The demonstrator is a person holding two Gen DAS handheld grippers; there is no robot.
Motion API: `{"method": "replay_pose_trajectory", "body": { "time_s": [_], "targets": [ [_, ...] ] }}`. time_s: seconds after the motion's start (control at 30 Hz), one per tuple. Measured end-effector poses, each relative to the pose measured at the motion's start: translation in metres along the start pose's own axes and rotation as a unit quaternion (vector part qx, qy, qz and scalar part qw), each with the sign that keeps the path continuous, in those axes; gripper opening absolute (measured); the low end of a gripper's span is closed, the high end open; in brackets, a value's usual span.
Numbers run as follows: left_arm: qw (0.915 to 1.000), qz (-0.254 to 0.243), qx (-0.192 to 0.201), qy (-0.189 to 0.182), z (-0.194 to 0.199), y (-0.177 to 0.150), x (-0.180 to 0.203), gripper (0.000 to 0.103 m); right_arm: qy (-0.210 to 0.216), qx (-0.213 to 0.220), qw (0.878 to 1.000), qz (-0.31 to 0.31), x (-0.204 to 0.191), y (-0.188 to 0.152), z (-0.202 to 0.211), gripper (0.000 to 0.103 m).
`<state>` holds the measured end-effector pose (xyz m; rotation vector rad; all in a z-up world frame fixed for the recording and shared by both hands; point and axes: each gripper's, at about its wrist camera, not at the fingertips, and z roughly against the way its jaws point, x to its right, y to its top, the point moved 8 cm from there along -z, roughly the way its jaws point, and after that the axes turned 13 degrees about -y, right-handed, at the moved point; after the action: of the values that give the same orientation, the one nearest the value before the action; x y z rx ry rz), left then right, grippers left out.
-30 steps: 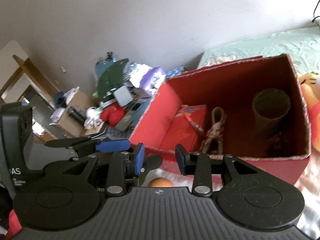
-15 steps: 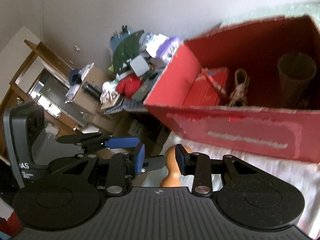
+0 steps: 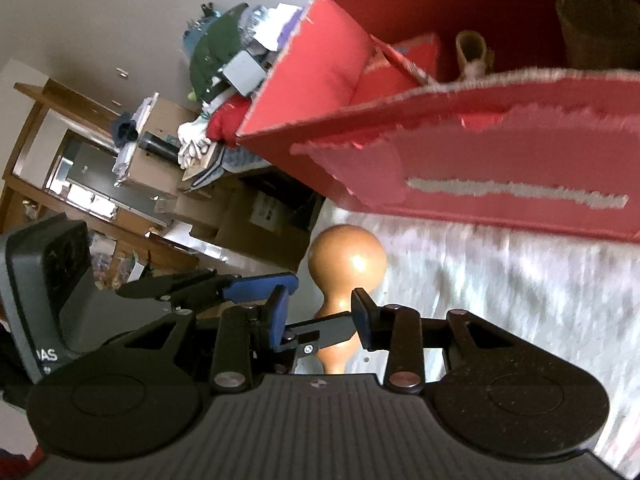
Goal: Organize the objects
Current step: 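Move the right gripper down to the wooden gourd toy, then close the right gripper on the gourd toy's narrow neck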
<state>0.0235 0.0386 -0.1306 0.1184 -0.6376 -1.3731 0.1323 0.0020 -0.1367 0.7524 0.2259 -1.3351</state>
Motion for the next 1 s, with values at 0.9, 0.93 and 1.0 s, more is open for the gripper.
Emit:
{"method": "replay_pose_trajectory", "body": {
  "time_s": [0.9, 0.93, 1.0],
  "targets": [
    [0.9988, 0.034, -0.027, -0.021, -0.023, -0.017, -0.009, 0.038, -0.003, -0.084, 0.996, -0.033, 0.008, -0.001, -0.050, 0.046],
    [0.9989, 0.031, -0.027, -0.021, -0.024, -0.017, -0.008, 0.038, -0.001, -0.086, 0.996, -0.038, 0.010, -0.001, -0.050, 0.045],
    [0.9991, 0.026, -0.029, -0.017, -0.025, -0.018, -0.006, 0.038, -0.001, -0.089, 0.995, -0.044, 0.013, -0.001, -0.050, 0.040]
  ]
}}
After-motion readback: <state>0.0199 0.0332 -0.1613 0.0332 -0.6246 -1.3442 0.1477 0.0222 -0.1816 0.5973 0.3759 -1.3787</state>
